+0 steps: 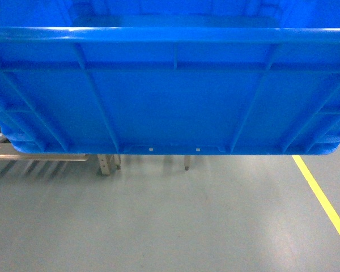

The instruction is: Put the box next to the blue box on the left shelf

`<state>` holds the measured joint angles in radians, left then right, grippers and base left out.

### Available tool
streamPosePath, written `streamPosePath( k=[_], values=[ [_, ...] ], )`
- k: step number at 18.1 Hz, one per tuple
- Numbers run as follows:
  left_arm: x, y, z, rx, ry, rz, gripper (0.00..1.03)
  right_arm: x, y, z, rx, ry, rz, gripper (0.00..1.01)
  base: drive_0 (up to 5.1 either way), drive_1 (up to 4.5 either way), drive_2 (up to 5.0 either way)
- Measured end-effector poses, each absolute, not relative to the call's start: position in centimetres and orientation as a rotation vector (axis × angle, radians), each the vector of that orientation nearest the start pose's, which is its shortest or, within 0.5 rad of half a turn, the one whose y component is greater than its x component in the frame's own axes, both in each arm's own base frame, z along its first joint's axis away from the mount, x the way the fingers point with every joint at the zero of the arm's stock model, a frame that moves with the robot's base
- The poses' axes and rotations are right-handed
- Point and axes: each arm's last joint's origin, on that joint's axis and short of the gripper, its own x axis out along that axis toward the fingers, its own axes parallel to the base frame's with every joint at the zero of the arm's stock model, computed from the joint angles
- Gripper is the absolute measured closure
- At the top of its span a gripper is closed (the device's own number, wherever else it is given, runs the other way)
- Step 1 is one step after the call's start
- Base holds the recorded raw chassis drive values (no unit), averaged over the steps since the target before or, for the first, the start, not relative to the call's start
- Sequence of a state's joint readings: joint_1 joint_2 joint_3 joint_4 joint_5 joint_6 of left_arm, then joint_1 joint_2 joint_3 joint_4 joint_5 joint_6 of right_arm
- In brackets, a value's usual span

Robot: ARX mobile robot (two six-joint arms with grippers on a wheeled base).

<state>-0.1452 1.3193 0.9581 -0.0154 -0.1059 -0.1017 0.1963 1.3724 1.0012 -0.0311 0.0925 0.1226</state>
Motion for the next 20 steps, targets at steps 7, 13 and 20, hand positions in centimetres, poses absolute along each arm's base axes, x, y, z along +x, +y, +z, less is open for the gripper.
streamPosePath(
  k=[7, 13, 20],
  values=[
    [29.18, -3.96, 29.32, -0.053, 0.375, -0.021, 0.97, 30.15, 5.72, 29.14, 0.063, 0.405, 0.078, 0.93, 0.0, 4.31, -4.3],
    [29.18, -3.96, 29.32, -0.053, 0.375, -0.021, 0.97, 30.14, 5.72, 29.13, 0.063, 0.406, 0.077, 0.93, 0.0, 4.28, -4.4],
    [29.23, -3.98, 29.26, -0.054, 0.377, -0.020, 0.97, 30.16, 5.71, 29.08, 0.063, 0.409, 0.076, 0.93, 0.0, 1.21, -1.3]
  ],
)
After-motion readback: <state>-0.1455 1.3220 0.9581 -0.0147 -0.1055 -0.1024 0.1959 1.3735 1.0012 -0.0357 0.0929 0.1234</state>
